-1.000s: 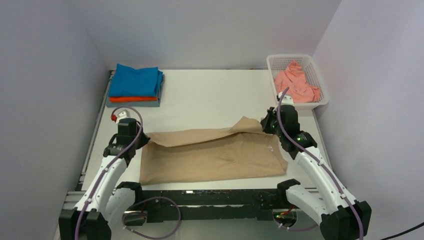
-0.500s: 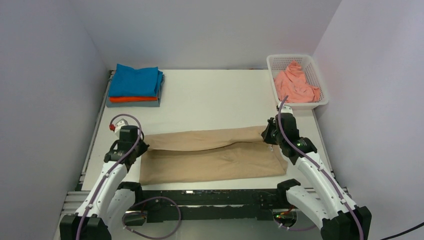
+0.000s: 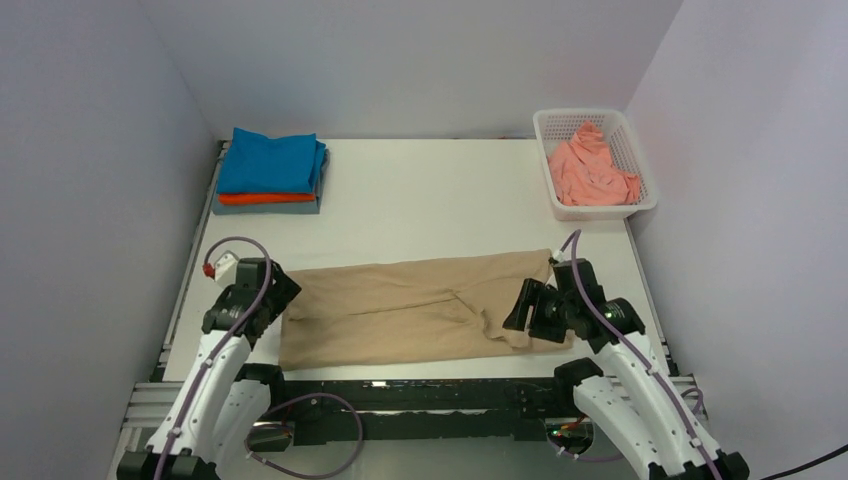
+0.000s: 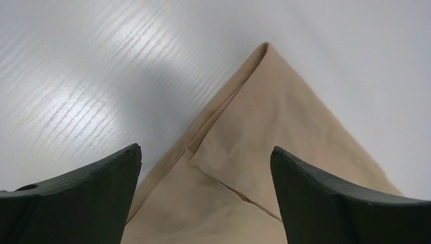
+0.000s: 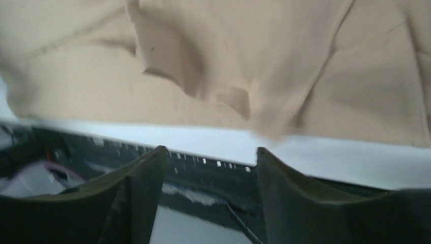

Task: Fold and stack the t-shirts
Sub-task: Fold the other side of the tshirt into a rectangle, then rotate the tshirt 90 degrees

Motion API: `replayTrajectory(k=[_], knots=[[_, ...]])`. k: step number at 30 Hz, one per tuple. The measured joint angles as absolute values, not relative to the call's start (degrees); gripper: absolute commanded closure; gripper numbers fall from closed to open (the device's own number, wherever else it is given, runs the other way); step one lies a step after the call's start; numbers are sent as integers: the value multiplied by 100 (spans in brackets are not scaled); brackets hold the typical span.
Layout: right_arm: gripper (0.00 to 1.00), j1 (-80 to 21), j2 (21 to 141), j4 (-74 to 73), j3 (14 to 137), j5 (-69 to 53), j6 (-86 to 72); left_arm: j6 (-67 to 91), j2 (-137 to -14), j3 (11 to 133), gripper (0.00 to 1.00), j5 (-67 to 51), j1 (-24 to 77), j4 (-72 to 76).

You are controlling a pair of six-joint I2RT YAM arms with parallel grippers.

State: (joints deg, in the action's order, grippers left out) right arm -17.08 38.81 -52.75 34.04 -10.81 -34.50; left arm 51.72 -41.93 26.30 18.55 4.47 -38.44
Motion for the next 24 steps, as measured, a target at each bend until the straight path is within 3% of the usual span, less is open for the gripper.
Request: replayTrajectory(k=[2, 3, 10, 16, 24], knots=[[4, -1708, 3677, -5662, 3426, -1363, -3391, 5245, -4001, 2783, 1, 1931, 447, -3962], [1, -1708, 3586, -5802, 3446, -1466, -3374, 5249, -3900, 2869, 1, 1927, 447, -3970], [0, -1712, 3555, -5360, 3562, -1623, -3406, 4875, -4073, 3028, 1, 1017, 480, -3061], [0, -1715, 4534, -4053, 3275, -1114, -4110, 4224, -6047, 3461, 1, -646, 937, -2003], [0, -1706, 6272, -2936, 2882, -799, -4766, 3684, -7918, 3833, 0, -1306, 1544, -1686]])
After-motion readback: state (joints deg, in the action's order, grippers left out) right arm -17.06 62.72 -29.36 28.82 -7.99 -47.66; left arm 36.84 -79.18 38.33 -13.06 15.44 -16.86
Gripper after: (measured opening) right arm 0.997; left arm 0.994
